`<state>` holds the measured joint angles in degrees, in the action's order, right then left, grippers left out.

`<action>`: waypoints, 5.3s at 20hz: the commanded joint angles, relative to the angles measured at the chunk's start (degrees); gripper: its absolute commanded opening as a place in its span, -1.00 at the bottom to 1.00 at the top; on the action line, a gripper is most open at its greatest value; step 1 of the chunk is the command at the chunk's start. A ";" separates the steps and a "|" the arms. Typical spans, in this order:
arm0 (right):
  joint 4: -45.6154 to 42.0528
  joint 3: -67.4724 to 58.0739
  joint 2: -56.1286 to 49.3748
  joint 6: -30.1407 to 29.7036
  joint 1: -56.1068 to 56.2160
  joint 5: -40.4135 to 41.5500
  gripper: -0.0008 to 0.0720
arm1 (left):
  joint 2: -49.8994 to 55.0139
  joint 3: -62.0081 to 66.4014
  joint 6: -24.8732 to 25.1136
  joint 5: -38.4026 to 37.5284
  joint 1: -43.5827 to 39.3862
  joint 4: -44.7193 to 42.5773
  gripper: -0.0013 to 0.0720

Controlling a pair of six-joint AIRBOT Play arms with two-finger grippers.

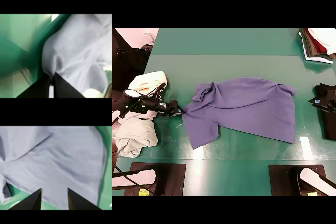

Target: Fold the shirts.

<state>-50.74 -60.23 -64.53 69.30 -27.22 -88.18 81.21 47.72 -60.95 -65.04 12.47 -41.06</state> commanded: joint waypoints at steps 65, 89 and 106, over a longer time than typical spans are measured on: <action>-13.92 -36.50 -18.08 12.92 14.19 -4.33 -0.94 | -7.58 33.66 -17.29 -6.82 -1.27 -3.45 -0.89; -24.33 -23.61 -29.53 11.23 25.16 16.74 -0.93 | 14.25 40.22 -8.11 -7.74 -8.33 -21.62 -0.89; -3.74 -7.85 -11.98 0.00 16.28 6.49 0.22 | -18.27 -2.38 -20.52 -8.83 -8.39 -21.90 0.31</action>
<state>-62.02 -73.03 -80.95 72.71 -8.97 -81.91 73.67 60.14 -78.98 -75.83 4.05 -66.30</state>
